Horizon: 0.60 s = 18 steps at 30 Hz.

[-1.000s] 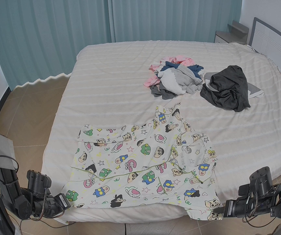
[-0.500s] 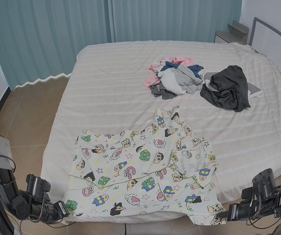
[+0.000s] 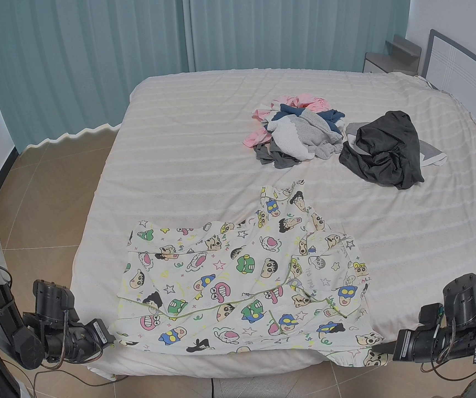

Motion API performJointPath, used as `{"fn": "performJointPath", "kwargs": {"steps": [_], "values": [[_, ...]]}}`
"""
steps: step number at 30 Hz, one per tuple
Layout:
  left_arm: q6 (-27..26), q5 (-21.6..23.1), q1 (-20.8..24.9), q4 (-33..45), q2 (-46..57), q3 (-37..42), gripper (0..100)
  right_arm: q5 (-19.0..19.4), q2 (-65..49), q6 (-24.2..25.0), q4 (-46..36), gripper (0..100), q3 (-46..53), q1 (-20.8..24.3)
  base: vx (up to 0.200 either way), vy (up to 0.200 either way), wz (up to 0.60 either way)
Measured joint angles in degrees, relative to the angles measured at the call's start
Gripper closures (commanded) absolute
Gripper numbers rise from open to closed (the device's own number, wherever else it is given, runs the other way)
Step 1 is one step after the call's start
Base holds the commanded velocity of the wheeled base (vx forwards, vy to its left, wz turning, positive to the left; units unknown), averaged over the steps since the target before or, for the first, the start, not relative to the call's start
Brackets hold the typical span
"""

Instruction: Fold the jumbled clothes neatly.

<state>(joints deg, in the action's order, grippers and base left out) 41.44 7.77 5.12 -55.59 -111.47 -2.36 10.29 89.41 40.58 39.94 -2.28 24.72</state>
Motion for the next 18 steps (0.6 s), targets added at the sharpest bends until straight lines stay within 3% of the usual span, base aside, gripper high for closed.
{"fn": "performJointPath", "kwargs": {"steps": [12, 18], "values": [[1.5, -0.6, -0.5, -0.5, 0.3, -8.4, 100, 0.5, 2.1, 3.5, 0.3, 100, -5.9, -2.2, 0.0, 0.0, 0.0], [1.6, -1.0, -0.5, -0.5, -1.2, -12.2, 100, 0.4, 7.4, 3.6, 6.0, 100, -7.9, -3.2, 0.0, 0.0, 0.0]]}}
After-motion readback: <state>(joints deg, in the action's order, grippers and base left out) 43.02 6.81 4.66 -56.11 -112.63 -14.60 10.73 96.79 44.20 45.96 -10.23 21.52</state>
